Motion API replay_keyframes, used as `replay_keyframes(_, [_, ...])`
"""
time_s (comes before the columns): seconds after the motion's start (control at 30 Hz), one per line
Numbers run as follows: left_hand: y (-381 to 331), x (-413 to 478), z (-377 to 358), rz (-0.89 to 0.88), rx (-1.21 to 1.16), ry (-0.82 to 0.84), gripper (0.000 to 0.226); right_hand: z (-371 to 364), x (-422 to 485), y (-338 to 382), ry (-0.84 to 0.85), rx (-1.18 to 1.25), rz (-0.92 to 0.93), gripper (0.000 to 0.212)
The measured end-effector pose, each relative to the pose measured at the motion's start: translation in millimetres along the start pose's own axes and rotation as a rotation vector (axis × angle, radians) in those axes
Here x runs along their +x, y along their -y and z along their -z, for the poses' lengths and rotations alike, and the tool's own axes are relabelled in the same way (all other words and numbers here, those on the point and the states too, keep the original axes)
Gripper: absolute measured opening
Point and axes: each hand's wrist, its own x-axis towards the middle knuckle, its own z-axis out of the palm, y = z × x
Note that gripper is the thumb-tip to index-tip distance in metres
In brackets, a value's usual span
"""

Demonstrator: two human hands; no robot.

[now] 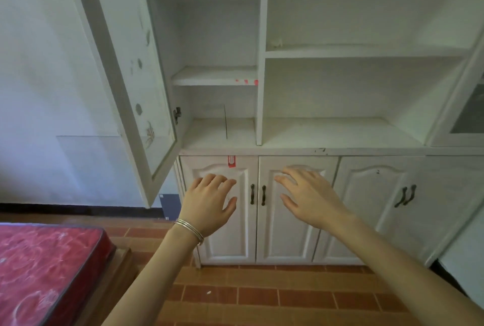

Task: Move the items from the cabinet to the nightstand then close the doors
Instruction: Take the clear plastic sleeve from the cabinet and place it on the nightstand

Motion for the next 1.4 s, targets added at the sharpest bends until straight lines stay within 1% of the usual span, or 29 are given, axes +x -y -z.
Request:
replay_keyframes(0.1, [4.2, 33.8, -19.7, 0.017, 0.012, -0.040, 0.044, -18.1, 44.4, -23.0, 0.010, 0.015, 0.031, 0.041])
replay_keyframes(0.2, [18.0, 47.7, -48.1, 0.038, -0.014, 0.000, 0.044, -43.0, 77.4, -35.2, 0.023, 0.029, 0.057, 0.041])
replay_keyframes(0.37, [64.8, 75.6, -94.9, 0.095, 0.015, 0.056, 0.044, -87.7, 129.2, -62.3, 0.061, 0.036, 0.068, 0.043])
replay_keyframes(0.57, [116.2, 149.0, -148.4, 0.090, 0.006, 0.057, 0.043, -131.1, 212.0, -93.8, 0.011, 0.006, 0.095, 0.036])
replay_keyframes(0.8, [186.3, 236.1, -195.9, 0.093, 0.003, 0.033, 0.042, -156.9, 317.9, -128.8, -0.086, -0.009, 0.115, 0.040])
replay_keyframes(0.9, [204.7, 271.6, -216.8, 0.137, -0.018, 0.058, 0.040, -169.0, 336.0, -148.2, -0.111, 0.010, 0.106, 0.039])
replay_keyframes(0.97, [208.8, 290.5, -234.2, 0.169, -0.057, 0.102, 0.035, -177.0, 339.6, -159.9, -0.099, 0.002, 0.122, 0.035])
replay_keyframes(1.1, [219.6, 329.9, -264.6, 0.240, -0.101, 0.081, 0.031, -185.0, 350.9, -186.6, -0.056, -0.039, 0.155, 0.036])
replay_keyframes(1.2, [225.7, 349.5, -283.4, 0.296, -0.081, 0.084, 0.035, -188.5, 359.7, -204.5, -0.037, -0.039, 0.161, 0.042])
replay_keyframes(1.33, [225.1, 370.2, -301.7, 0.365, -0.091, 0.113, 0.044, -195.4, 366.6, -212.9, -0.048, -0.011, 0.198, 0.041])
replay_keyframes(1.4, [223.8, 380.8, -306.2, 0.394, -0.090, 0.112, 0.044, -197.5, 368.7, -216.1, -0.046, -0.010, 0.225, 0.040])
